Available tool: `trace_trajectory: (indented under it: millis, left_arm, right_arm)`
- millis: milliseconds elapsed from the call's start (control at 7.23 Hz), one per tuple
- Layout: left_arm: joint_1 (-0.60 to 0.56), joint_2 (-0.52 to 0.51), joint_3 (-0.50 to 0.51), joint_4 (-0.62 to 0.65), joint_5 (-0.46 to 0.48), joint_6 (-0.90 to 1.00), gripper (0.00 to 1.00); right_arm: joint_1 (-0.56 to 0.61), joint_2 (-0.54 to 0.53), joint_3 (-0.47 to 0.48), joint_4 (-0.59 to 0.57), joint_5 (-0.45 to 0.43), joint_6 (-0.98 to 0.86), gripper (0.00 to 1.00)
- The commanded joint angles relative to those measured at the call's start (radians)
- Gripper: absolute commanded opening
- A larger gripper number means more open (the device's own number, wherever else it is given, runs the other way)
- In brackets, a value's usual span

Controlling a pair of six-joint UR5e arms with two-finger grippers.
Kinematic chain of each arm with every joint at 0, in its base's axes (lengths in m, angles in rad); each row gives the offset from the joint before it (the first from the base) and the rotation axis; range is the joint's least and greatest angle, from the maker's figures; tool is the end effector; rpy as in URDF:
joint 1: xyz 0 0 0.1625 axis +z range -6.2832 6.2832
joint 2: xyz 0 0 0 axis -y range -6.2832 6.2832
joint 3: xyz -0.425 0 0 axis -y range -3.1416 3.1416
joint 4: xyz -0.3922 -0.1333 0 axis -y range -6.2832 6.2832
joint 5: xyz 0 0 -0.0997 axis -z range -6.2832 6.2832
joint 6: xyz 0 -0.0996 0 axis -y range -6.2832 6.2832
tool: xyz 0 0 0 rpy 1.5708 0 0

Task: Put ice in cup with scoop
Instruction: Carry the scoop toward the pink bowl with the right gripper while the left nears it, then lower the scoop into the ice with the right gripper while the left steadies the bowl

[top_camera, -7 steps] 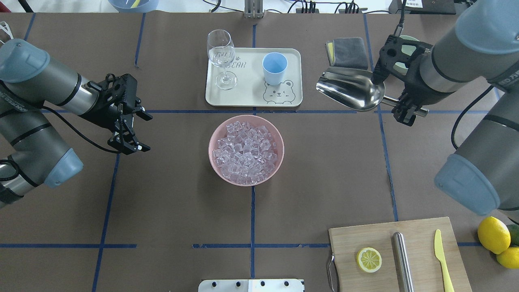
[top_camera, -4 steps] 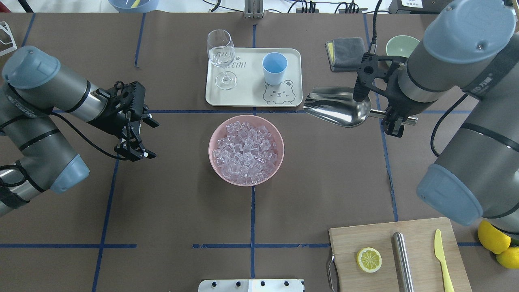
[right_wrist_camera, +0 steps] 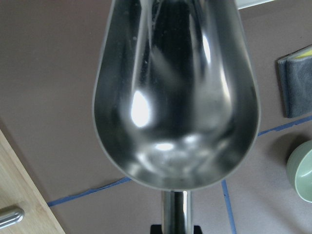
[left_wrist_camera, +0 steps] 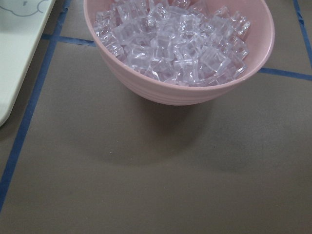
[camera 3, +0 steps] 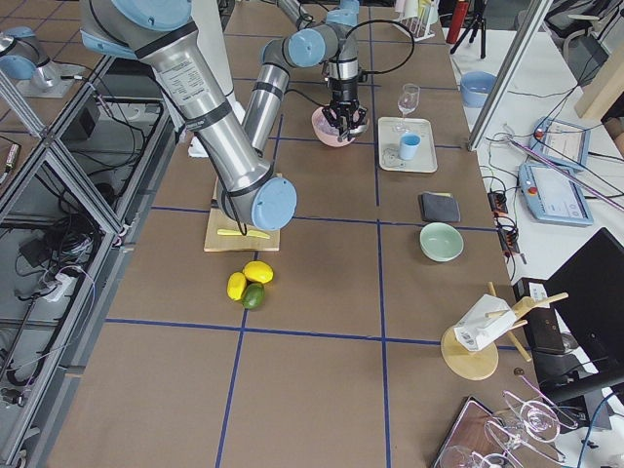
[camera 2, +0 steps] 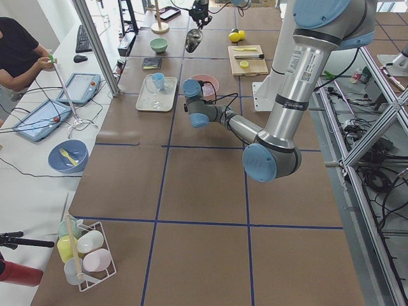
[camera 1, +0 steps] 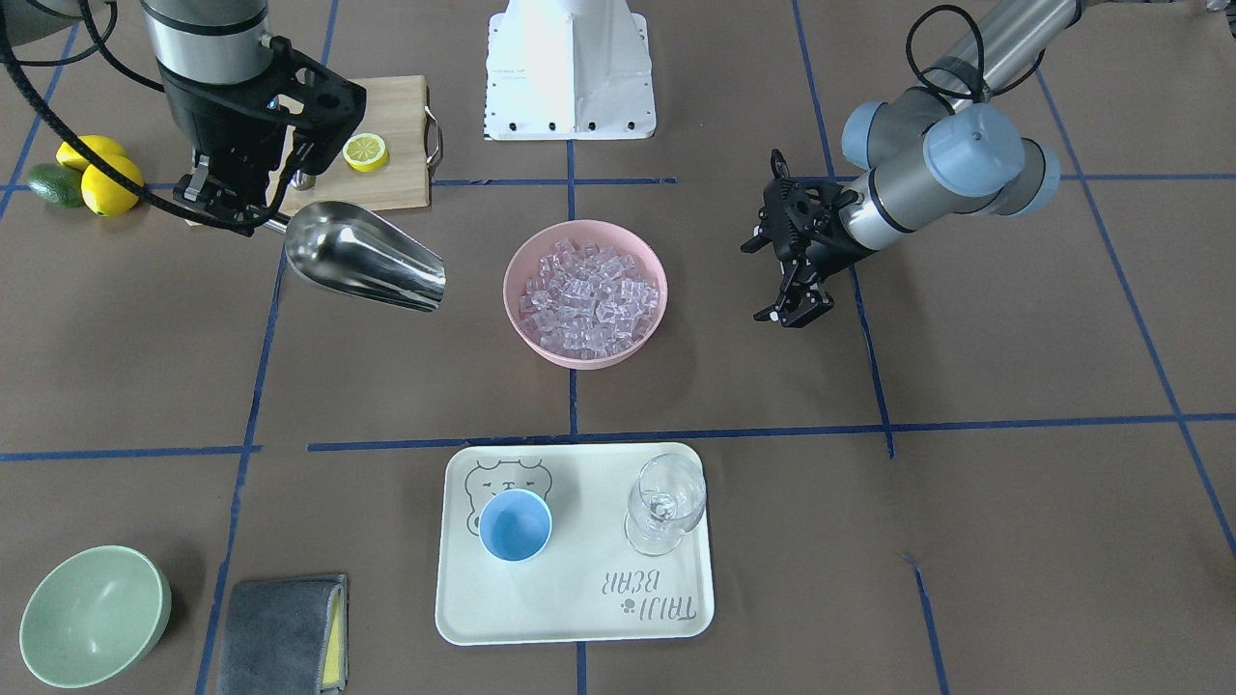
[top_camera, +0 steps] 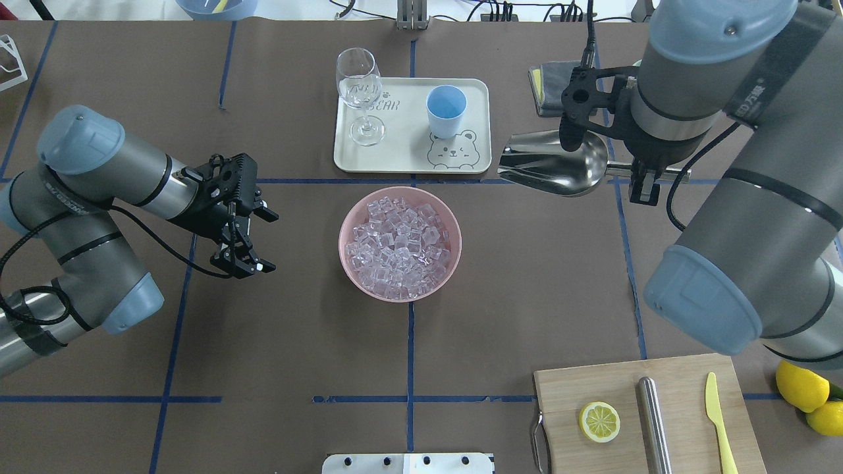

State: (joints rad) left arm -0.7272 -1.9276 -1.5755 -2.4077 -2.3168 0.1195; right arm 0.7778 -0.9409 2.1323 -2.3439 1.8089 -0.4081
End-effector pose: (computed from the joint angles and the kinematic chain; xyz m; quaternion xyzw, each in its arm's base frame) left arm 0.4193 -0.4610 0.3558 0.3846 0.4674 0.5383 0.5864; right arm -0.2977 -0.4474 0.1896 0.1801 -0.1535 -0.5692 0.7874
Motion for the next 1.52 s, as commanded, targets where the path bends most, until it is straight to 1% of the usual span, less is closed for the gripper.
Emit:
trace_trajectory:
  millis: [0, 138, 277, 415, 553, 692, 830, 968, 1107, 1245, 1383]
  left_arm:
    - [0.048, -0.027, 0.069, -0.126, 0.063, -0.064, 1.0]
    - [0.052, -0.043, 0.081, -0.125, 0.065, -0.066, 1.0]
    - [0.055, -0.062, 0.101, -0.126, 0.066, -0.07, 1.0]
    - [0.057, -0.065, 0.107, -0.126, 0.066, -0.07, 1.0]
    - [0.068, -0.065, 0.107, -0.126, 0.082, -0.07, 1.0]
    - [0.068, -0.068, 0.109, -0.125, 0.088, -0.072, 1.0]
    - [0.068, -0.073, 0.114, -0.125, 0.088, -0.073, 1.0]
    - [0.069, -0.076, 0.115, -0.125, 0.086, -0.073, 1.0]
    - [0.068, -0.076, 0.115, -0.125, 0.086, -0.078, 1.0]
    - [0.069, -0.076, 0.115, -0.125, 0.086, -0.078, 1.0]
    - [0.069, -0.076, 0.121, -0.125, 0.086, -0.078, 1.0]
  right_arm:
    - [-0.067, 0.059, -0.038, -0.067, -0.084, -0.024, 0.0]
    - [-0.084, 0.089, -0.048, -0.095, -0.091, -0.024, 0.0]
    - [-0.104, 0.102, -0.052, -0.095, -0.089, -0.024, 0.0]
    - [-0.104, 0.125, -0.061, -0.115, -0.082, -0.024, 0.0]
    - [-0.107, 0.17, -0.121, -0.129, -0.083, -0.026, 0.0]
    - [-0.135, 0.218, -0.188, -0.143, -0.1, -0.024, 0.0]
    - [-0.135, 0.24, -0.195, -0.169, -0.103, -0.024, 0.0]
    - [-0.146, 0.258, -0.207, -0.179, -0.124, -0.024, 0.0]
    - [-0.179, 0.293, -0.275, -0.183, -0.152, -0.024, 0.0]
    - [-0.189, 0.332, -0.348, -0.184, -0.167, -0.024, 0.0]
    - [-0.204, 0.335, -0.371, -0.186, -0.186, -0.027, 0.0]
